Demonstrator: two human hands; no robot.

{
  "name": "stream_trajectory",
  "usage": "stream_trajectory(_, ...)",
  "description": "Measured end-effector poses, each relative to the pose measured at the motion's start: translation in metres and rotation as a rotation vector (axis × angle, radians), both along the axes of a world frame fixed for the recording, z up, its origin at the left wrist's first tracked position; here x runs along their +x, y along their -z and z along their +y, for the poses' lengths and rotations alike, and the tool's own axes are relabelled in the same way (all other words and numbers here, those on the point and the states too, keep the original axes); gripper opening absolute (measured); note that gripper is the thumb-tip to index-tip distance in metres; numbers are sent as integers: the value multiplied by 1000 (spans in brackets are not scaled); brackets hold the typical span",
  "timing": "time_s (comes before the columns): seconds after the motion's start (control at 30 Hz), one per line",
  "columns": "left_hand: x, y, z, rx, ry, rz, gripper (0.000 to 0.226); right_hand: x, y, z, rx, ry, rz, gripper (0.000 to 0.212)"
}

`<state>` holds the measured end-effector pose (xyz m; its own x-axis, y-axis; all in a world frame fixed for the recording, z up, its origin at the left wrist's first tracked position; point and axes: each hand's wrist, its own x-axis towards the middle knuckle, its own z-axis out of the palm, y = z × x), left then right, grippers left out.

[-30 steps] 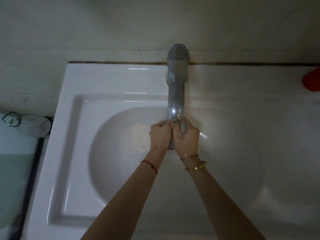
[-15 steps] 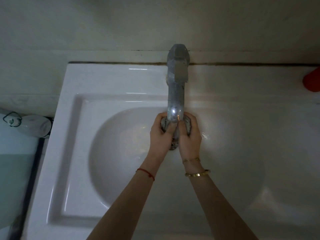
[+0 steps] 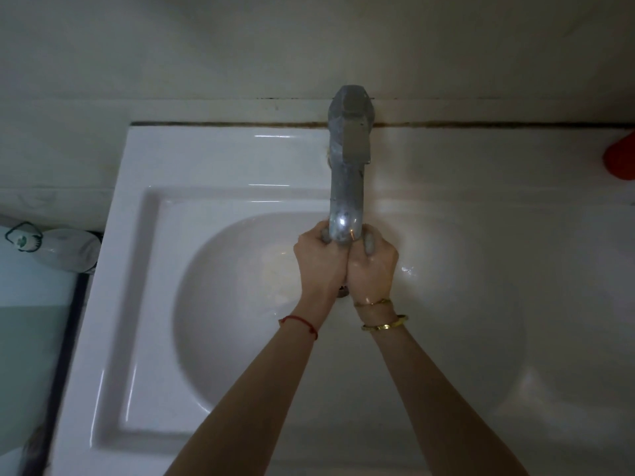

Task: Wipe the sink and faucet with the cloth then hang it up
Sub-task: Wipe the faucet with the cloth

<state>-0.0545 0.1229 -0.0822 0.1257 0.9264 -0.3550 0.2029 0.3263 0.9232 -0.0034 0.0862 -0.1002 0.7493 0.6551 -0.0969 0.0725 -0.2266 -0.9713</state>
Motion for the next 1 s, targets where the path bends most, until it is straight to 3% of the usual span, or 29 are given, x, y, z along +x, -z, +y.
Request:
stream_trajectory(0.13,-4,9,-2,-164,15,-2,28,4,1,-11,17,-134,-162,20)
stream_trajectory(0.23,-10,13,-8,-264,-22,-64,23,9,0,-18,-9,-152,-162,17)
stream_trajectory(0.33,-17,14,-11,-251,-79,-134,16,11,-1,-18,38,-39,102,29)
stream_trajectory(0.4,-20,13,-12,-216,-89,-173,28,10,-2,-18,60,-3,250,42)
stream_trajectory(0.5,-22,8,-15,-131,-77,-207,33,1,-4,-18,19,4,351,30)
stream_trajectory(0.6,-17,4,-17,-80,-34,-219,31,-3,-6,-14,-21,61,269,13)
stream_trajectory(0.67,-13,2,-15,-22,15,-119,24,-5,-9,-9,-36,87,195,6)
stream_trajectory(0.83,-7,-1,-8,158,48,55,19,-5,-12,1,-128,112,123,34)
stream_trajectory(1.0,-5,1,-2,106,2,47,22,-5,-11,9,-31,131,232,54)
